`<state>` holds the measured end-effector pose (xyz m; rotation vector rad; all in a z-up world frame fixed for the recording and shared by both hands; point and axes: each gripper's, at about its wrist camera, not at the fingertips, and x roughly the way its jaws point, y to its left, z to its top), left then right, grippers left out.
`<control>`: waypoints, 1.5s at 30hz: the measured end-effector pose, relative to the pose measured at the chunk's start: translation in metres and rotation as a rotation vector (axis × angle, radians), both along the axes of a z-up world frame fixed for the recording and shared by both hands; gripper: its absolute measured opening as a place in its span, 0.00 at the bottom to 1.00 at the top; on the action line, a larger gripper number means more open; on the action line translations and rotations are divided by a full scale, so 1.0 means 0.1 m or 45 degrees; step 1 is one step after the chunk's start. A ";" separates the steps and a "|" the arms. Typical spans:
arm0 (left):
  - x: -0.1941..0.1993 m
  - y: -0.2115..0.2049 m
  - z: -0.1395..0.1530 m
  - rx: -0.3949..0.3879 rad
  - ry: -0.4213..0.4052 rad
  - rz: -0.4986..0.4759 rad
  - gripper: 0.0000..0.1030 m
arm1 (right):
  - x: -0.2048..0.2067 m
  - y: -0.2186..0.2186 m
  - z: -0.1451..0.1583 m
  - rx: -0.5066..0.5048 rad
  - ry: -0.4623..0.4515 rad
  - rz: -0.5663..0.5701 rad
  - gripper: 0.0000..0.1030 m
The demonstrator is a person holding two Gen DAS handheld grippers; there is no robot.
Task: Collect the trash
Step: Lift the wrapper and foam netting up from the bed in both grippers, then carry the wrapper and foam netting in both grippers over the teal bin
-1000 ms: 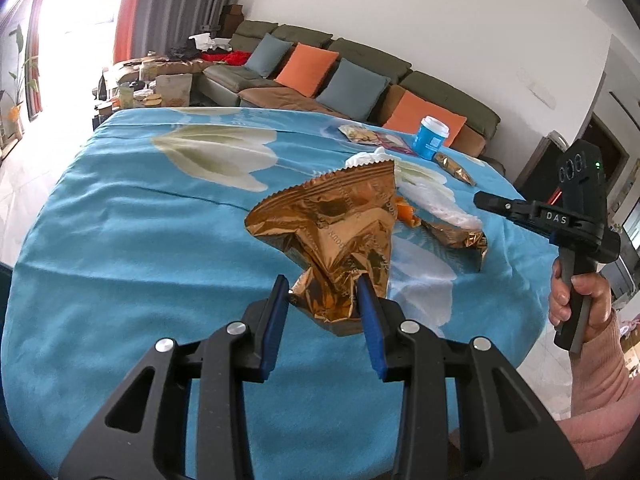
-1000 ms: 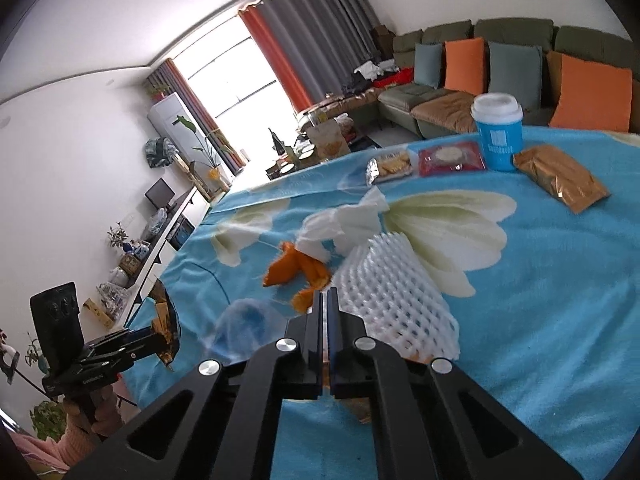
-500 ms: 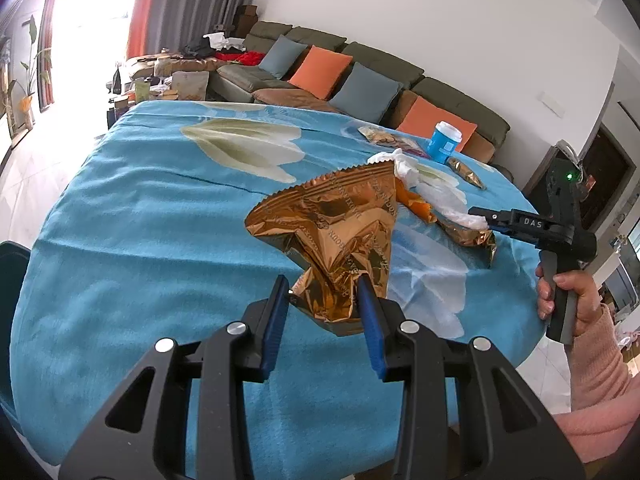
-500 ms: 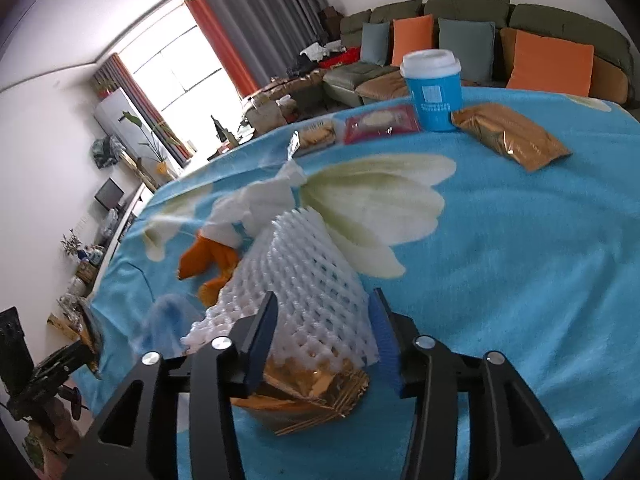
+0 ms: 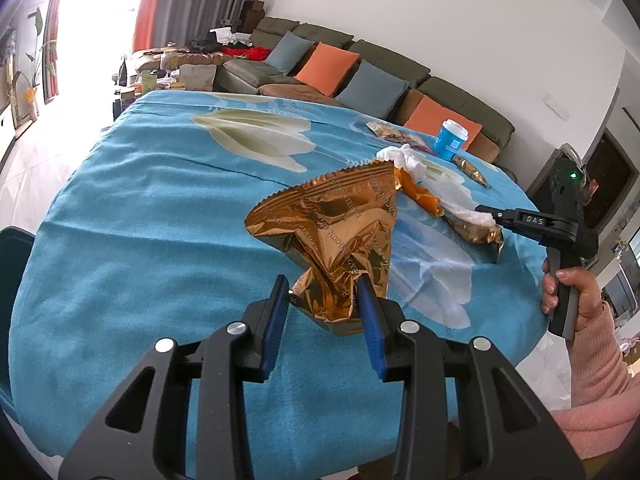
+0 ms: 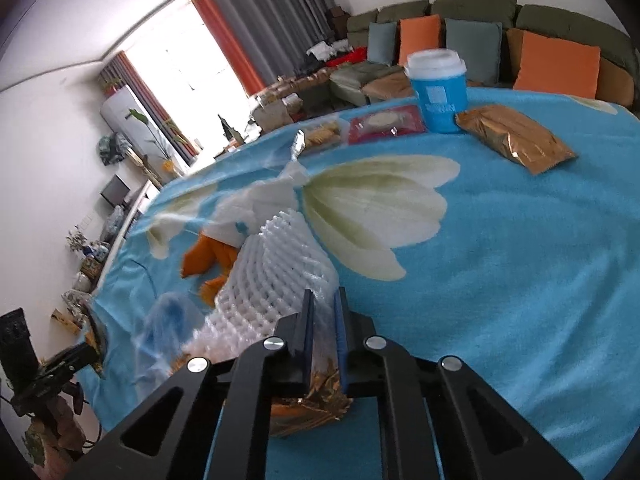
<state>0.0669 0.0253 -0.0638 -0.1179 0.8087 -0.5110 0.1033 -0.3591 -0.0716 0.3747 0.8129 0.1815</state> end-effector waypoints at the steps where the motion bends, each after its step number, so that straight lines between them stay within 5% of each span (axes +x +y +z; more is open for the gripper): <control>1: 0.00 0.01 0.00 0.000 -0.004 0.002 0.34 | -0.01 0.02 0.04 0.008 -0.018 -0.004 0.08; 18: -0.17 0.25 0.13 0.010 -0.053 0.067 0.34 | -0.25 0.51 0.73 0.055 -0.282 0.179 0.08; 45: -0.46 1.02 0.22 0.028 -0.076 0.288 0.34 | 0.04 2.14 0.64 0.144 -0.211 0.640 0.09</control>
